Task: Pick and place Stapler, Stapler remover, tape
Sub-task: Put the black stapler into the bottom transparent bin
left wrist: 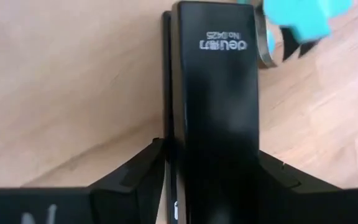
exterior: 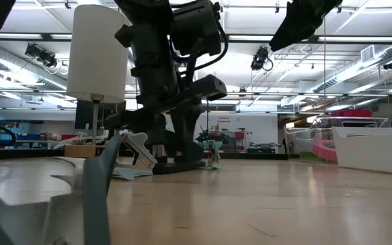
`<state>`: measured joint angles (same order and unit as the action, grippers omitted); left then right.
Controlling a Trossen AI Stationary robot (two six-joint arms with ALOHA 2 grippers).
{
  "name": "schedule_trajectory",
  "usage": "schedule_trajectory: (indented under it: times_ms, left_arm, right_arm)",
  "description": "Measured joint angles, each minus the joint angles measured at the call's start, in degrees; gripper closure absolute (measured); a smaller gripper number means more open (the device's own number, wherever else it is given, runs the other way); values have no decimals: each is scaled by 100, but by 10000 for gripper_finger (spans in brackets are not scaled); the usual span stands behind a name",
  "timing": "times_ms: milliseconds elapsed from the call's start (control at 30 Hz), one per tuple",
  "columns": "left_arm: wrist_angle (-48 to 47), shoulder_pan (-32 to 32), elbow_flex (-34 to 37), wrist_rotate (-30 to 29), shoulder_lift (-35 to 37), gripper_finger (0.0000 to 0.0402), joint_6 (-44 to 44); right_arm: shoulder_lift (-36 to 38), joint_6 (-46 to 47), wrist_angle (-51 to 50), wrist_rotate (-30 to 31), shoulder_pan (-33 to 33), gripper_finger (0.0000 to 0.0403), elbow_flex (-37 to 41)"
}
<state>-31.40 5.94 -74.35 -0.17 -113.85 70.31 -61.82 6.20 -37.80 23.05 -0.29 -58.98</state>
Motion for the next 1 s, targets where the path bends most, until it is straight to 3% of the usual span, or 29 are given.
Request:
schedule_trajectory:
  times_ms: [200,433,667,867,1000]
  left_arm:
    - [-406,-101,-23,118,30,290,35]
    - [-665,-95,-124,128,88,289,-232]
    - [-1632,-39,-887,-85,296,290,-674]
    - [-2356,118,-2084,-598,338,290,-1577]
    - [-2722,298,-2872,-750,344,290,-2130]
  right_arm:
    - [0,2,0,-1,2,219,0]
    - [0,-104,-15,6,-40,219,0]
    - [7,-215,-108,277,-144,219,0]
    - [7,-283,-57,-715,-136,219,0]
    - [7,-508,-96,-1747,-131,219,0]
